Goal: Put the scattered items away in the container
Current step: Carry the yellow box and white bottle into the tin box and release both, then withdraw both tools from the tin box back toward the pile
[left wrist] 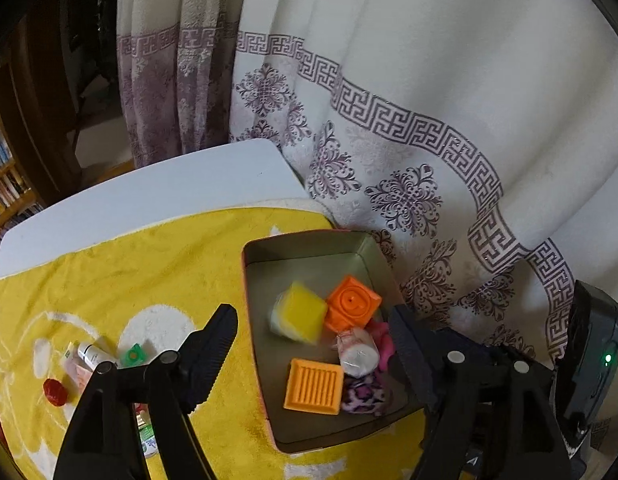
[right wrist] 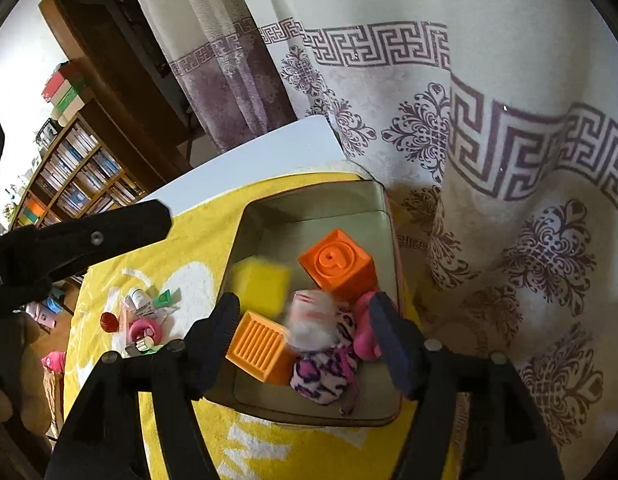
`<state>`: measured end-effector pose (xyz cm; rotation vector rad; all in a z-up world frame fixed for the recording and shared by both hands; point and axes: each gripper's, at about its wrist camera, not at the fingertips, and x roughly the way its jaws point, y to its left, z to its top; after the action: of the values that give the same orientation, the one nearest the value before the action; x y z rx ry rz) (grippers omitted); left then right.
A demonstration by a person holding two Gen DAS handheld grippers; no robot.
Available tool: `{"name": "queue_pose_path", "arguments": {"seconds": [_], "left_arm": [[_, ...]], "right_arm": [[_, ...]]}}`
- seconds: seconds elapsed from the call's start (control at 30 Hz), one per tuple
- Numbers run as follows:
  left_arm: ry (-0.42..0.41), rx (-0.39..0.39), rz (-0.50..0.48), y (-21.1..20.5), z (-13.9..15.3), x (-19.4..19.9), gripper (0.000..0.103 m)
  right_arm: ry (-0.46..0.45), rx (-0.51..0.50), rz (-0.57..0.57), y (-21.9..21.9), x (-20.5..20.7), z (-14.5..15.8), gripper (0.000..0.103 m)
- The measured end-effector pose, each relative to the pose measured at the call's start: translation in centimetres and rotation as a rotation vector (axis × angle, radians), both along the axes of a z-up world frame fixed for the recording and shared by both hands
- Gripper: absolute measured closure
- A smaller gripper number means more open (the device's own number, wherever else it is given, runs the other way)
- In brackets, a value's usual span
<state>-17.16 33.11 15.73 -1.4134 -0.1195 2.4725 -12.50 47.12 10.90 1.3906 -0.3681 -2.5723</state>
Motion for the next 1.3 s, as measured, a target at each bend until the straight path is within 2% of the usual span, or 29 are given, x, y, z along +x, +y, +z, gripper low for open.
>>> {"name": "queue_pose_path", "arguments": {"seconds": [0.63, 0.97, 1.3], "left_arm": [[-0.038, -0.02, 0.117, -4.7, -0.6, 2.8, 0.024], [-0.036, -0.017, 0.215, -9.7, -0.2, 5.5, 0.024], [-0.048, -0.019, 0.329, -16.2, -0.4, 8.4, 0.024]], "right_arm": [[-0.023, -0.018, -0.002, -1.0, 1.7, -0.2, 0.032], [-0.014, -0.025, 0.052, -4.2, 2.9, 0.2, 0.032], [-0.009, -0.029, 0.137, -9.6, 3.7, 0.7, 0.032]]}}
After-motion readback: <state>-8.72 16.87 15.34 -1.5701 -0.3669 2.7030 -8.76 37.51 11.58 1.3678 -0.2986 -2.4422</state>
